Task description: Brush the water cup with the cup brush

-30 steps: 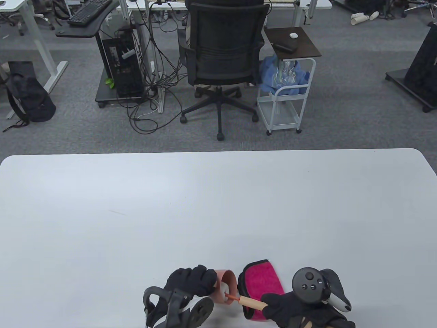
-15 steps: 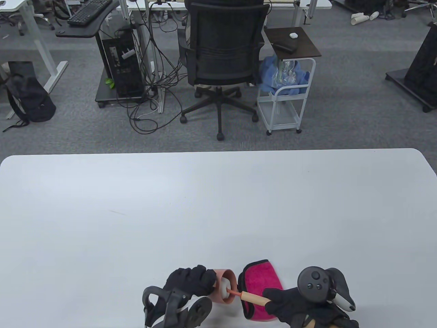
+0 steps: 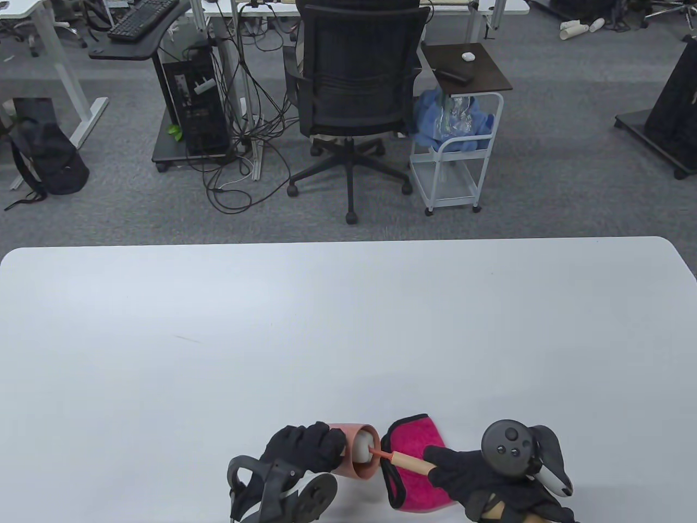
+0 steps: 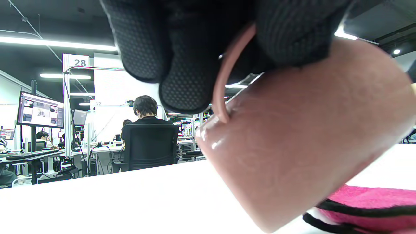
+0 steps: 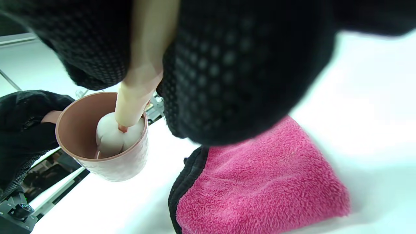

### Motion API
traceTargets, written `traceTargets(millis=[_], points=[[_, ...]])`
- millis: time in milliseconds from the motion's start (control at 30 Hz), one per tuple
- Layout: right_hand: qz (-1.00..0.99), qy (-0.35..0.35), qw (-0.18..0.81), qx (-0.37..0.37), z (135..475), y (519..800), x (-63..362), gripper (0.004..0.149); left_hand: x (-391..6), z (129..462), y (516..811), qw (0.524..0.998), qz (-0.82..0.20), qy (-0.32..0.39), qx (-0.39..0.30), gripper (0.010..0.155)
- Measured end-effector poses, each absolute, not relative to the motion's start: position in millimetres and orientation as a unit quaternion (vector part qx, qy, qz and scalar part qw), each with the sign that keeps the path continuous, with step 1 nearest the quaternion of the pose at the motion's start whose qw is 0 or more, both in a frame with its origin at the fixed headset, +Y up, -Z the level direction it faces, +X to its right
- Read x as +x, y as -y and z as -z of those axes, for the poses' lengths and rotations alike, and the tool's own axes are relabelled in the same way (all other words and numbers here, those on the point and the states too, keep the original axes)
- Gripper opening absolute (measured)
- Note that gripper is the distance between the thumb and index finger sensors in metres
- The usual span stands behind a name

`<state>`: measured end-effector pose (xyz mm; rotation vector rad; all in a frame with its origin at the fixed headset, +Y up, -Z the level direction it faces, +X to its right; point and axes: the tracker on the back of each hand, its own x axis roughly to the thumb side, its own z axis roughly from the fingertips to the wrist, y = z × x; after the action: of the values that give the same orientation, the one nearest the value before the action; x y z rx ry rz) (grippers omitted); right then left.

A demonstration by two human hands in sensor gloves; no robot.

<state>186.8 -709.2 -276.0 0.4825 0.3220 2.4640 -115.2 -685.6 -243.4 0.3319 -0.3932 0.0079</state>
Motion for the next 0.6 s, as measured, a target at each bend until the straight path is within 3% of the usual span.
traceTargets(millis=[600], points=[[-0.903,-0.207,0.311,0.211,274,722,170,0.053,-110,241,685,0.966,0.02,0.193,0.168,0.042]])
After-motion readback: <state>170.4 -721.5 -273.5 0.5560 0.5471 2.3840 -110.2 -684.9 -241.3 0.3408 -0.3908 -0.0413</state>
